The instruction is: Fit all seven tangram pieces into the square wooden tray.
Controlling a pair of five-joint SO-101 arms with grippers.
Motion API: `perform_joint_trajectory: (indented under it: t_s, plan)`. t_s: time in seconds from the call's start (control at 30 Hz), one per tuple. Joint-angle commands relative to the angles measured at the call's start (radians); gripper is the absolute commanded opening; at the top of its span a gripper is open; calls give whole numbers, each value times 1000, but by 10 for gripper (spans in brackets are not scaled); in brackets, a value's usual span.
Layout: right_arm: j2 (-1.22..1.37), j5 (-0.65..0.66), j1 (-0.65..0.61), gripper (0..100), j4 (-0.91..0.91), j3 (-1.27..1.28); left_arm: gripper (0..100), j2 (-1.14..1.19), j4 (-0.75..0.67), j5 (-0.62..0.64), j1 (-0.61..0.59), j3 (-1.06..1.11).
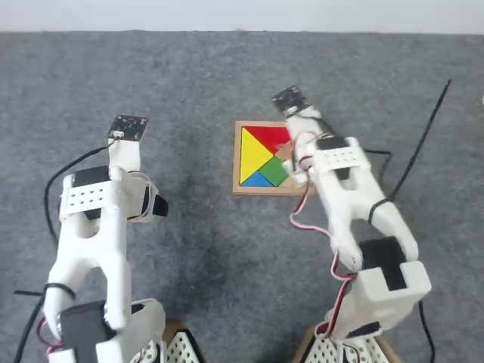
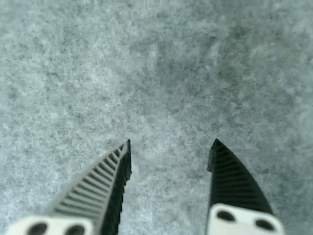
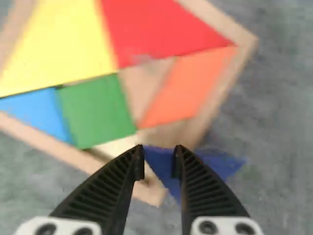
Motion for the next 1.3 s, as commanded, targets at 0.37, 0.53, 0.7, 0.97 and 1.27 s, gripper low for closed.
perform_joint_trajectory:
  t_s: [0.37, 0.53, 0.7, 0.97, 1.27]
  plan:
    - [-315, -5, -81, 104, -10, 163, 250, -41, -17, -12, -2, -2]
    - [-573, -31, -27, 104, -2, 227, 250, -41, -17, -12, -2, -2]
    - [-642, -25, 130, 104, -12, 284, 250, -41, -17, -12, -2, -2]
    - [-352, 34, 183, 104, -136, 259, 250, -41, -15, -12, -2, -2]
    - [-110, 31, 160, 104, -142, 117, 250, -41, -15, -12, -2, -2]
